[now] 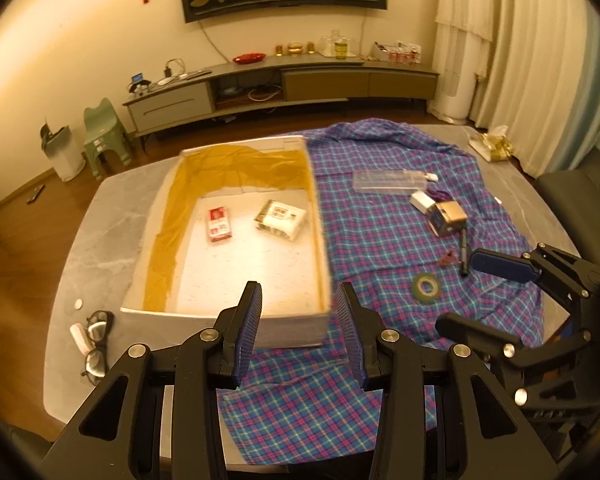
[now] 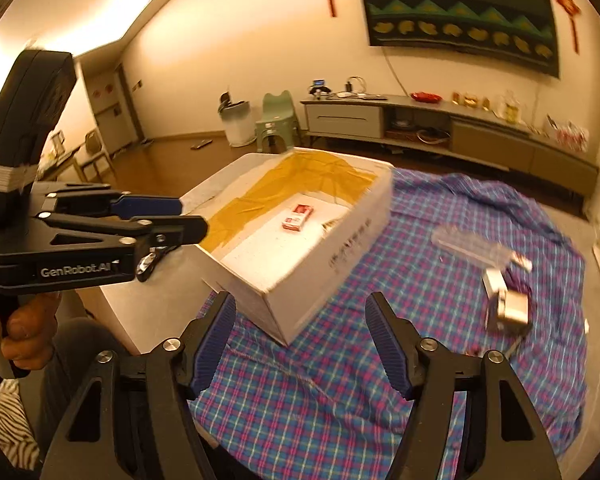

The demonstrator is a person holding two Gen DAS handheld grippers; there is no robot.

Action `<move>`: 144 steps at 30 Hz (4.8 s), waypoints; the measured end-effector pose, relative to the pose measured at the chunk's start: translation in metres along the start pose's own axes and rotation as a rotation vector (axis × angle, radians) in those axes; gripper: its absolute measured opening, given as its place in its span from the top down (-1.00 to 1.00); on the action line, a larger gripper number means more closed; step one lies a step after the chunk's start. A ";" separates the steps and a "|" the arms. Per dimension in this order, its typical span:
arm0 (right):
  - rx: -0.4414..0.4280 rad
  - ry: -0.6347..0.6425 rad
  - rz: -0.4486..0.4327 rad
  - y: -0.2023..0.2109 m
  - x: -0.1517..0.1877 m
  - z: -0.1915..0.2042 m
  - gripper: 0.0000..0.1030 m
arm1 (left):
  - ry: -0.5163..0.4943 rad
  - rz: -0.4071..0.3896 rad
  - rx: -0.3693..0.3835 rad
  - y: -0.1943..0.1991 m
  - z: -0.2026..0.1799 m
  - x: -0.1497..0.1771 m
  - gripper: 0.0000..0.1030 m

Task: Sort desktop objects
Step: 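Move both tools back toward the remaining items on the cloth, then grasp the green tape roll with the left tool while the right tool grasps the pink binder clip, then carry the tape roll and binder clip over the white box with both tools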

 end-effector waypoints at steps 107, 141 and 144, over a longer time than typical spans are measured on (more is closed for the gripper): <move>0.042 -0.303 0.117 -0.101 0.074 -0.186 0.68 | -0.043 0.083 0.192 -0.188 -0.117 0.001 0.04; 0.009 -0.157 0.051 -0.045 0.017 -0.045 0.68 | 0.116 -0.080 0.276 -0.063 0.007 0.007 0.04; 0.011 -0.132 0.045 -0.041 0.008 -0.033 0.68 | 0.126 -0.108 0.278 -0.052 0.018 0.004 0.04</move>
Point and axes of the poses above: each gripper's, at about its wrist camera, not at the fingertips, and y roughly against the way its jaws point, z to its left, x to its underside, the point moved 5 cm from there along -y, roughly the way its jaws point, and after that the axes turned 11 degrees about z, right-handed, at the moved point
